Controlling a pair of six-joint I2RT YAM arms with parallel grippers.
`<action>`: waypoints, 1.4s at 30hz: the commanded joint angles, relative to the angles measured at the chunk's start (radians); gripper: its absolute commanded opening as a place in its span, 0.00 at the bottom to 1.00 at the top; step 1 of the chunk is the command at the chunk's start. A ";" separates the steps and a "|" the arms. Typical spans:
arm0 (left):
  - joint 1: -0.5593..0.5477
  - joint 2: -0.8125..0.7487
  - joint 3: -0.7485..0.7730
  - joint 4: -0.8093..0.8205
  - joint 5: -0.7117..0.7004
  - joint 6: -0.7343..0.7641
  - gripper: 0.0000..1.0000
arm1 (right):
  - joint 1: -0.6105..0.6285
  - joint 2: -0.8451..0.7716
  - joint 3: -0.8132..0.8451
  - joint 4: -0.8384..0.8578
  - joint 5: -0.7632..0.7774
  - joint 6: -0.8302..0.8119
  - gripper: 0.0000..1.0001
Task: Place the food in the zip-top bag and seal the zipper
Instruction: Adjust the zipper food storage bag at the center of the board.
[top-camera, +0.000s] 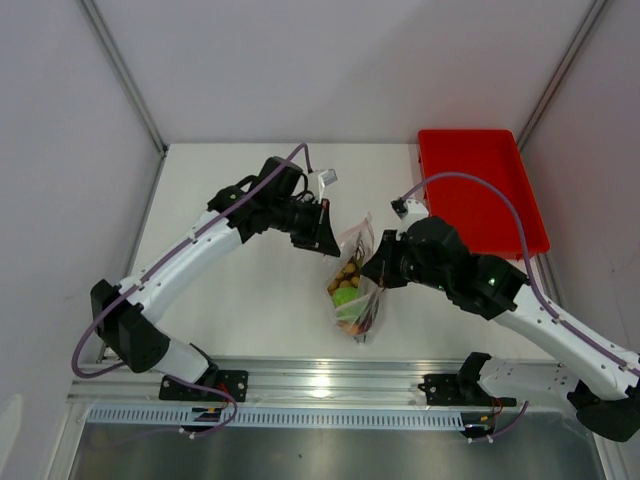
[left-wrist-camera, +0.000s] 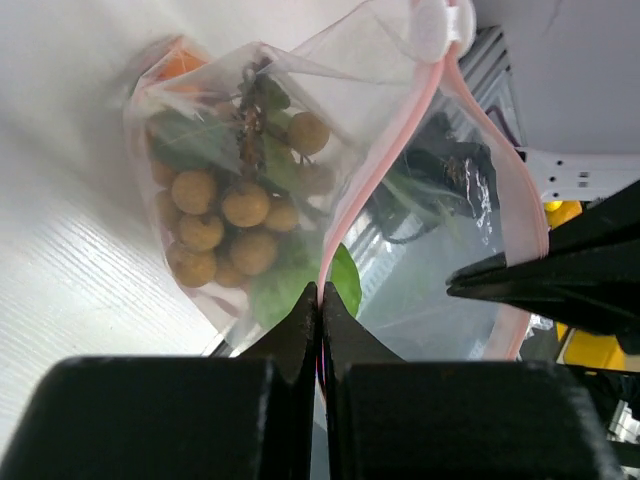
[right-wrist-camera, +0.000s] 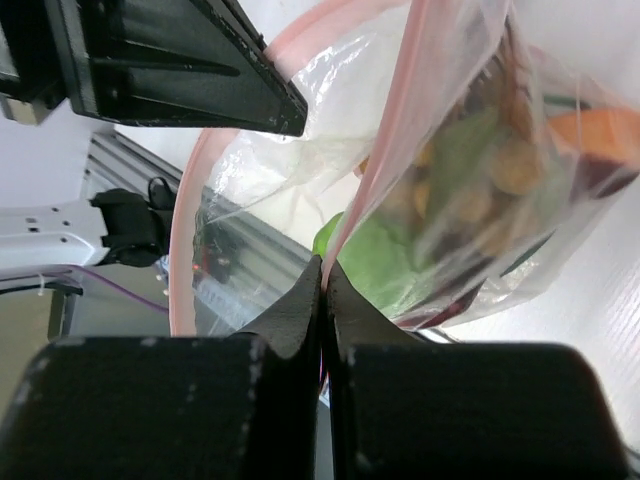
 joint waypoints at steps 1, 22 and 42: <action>0.005 -0.023 0.028 0.048 0.032 -0.010 0.01 | 0.012 -0.004 0.005 0.039 0.028 0.021 0.00; -0.022 -0.080 0.056 0.130 0.170 -0.113 0.01 | 0.043 0.076 0.063 0.198 0.087 0.191 0.00; -0.045 -0.206 -0.105 0.125 0.103 -0.051 0.65 | 0.078 0.122 0.068 0.146 0.194 0.339 0.00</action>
